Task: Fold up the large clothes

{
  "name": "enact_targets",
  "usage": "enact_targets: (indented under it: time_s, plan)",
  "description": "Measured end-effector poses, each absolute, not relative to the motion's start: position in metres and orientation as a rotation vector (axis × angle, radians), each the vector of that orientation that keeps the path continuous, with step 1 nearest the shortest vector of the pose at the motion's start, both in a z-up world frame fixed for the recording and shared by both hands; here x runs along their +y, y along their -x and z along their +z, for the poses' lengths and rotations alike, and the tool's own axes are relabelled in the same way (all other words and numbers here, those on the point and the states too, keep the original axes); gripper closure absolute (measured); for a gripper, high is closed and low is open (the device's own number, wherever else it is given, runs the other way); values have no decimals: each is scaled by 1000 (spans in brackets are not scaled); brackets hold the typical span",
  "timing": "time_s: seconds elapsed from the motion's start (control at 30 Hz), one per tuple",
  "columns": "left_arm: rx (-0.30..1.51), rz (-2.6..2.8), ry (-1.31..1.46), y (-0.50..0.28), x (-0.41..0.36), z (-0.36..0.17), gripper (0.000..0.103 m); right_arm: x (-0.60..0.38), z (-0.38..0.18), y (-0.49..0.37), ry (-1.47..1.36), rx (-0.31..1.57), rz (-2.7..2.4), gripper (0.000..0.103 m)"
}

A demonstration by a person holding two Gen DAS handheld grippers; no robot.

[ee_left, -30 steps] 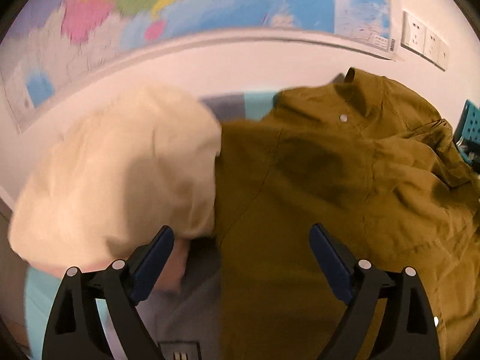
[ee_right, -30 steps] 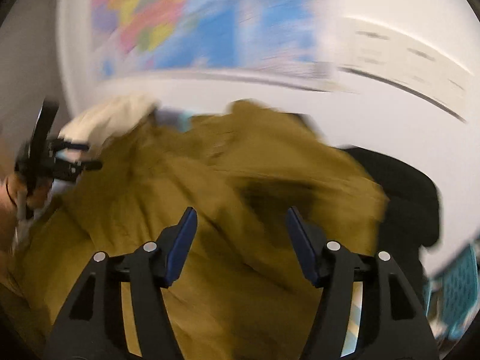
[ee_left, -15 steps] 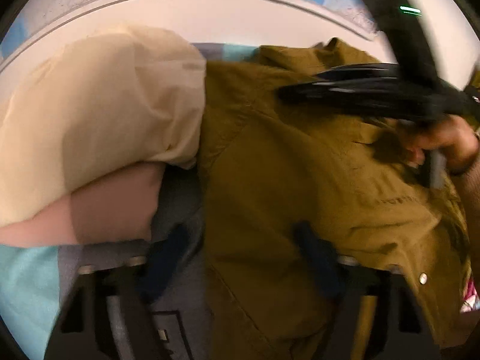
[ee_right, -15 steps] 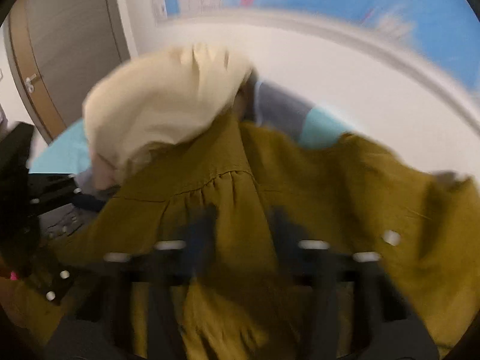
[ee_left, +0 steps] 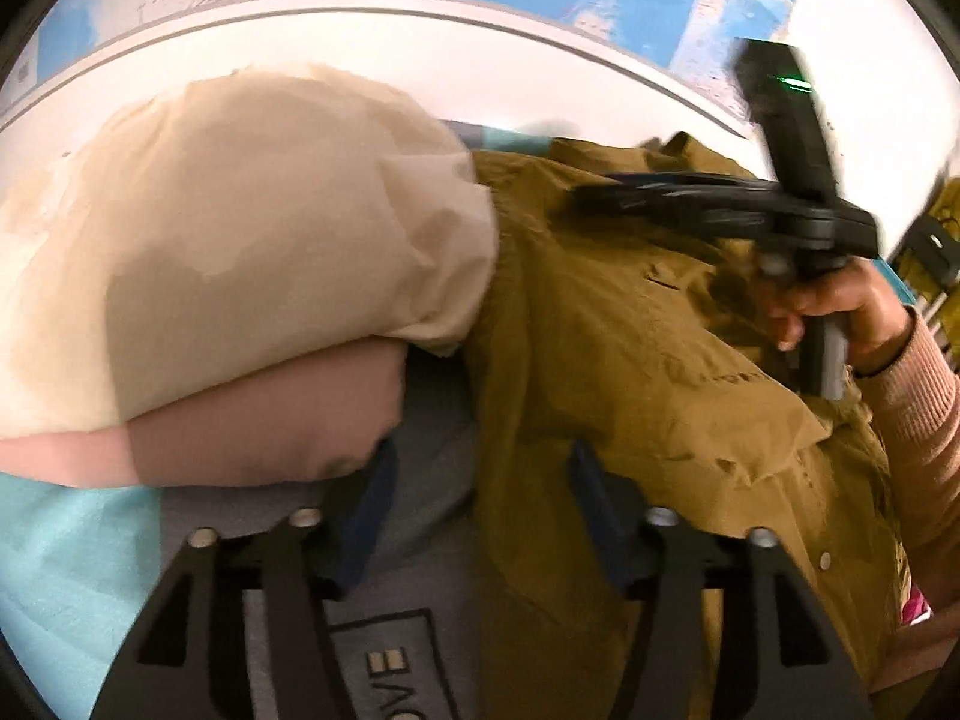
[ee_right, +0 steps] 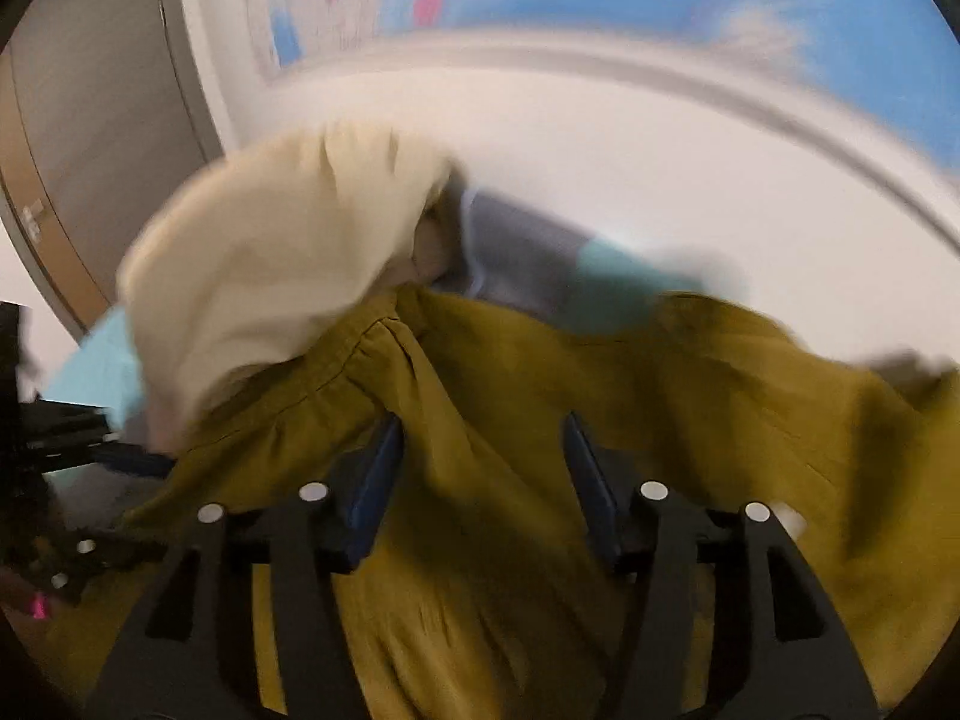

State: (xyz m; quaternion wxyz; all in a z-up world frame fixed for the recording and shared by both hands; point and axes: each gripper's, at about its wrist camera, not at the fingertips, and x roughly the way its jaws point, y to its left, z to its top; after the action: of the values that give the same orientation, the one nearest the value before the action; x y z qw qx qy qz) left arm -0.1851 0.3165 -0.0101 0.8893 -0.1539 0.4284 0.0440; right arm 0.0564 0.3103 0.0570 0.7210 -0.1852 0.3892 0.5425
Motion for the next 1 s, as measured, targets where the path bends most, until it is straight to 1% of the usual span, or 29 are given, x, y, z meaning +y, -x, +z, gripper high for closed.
enact_targets:
  time_s: [0.03,0.1,0.17,0.27,0.33,0.37,0.43,0.5,0.57,0.6,0.67,0.7,0.77,0.8,0.87,0.93,1.0]
  plan:
    - [889,90,307,184,312,-10,37,291,65,-55,408,848,1186,45]
    - [893,93,281,182,307,-10,36,249,79,-51,412,829,1160,45]
    - [903,88,294,178,306,-13,35,200,83,-44,384,863,1149,45]
    - [928,107,302,172,306,-21,35,154,69,-29,461,908,1057,48]
    - [930,129,281,169,304,-22,35,136,50,-34,482,954,977,54]
    - [934,142,264,167,302,-22,34,133,42,-37,511,942,924,55]
    - [945,175,240,160,301,-26,33,130,32,-39,538,903,859,61]
    - [956,210,241,158,299,-25,32,125,35,-41,485,897,852,61]
    - [957,225,247,162,296,-21,33,116,50,-33,459,870,834,57]
    - [952,223,247,167,294,-18,32,110,57,-29,437,856,842,50]
    - [939,226,238,180,291,-12,25,95,76,-20,382,838,863,42]
    - [931,228,231,187,290,-9,24,83,85,-12,361,837,864,38]
    - [928,223,240,201,289,-7,24,61,96,2,337,835,861,37]
    - [925,213,253,210,288,-5,24,47,101,10,302,844,870,33]
    - [923,196,277,224,287,-4,23,18,106,21,210,873,865,29]
    - [923,175,294,242,283,-4,22,-12,106,31,151,899,843,27]
    - [923,157,314,258,280,-4,19,-37,101,43,92,925,814,25]
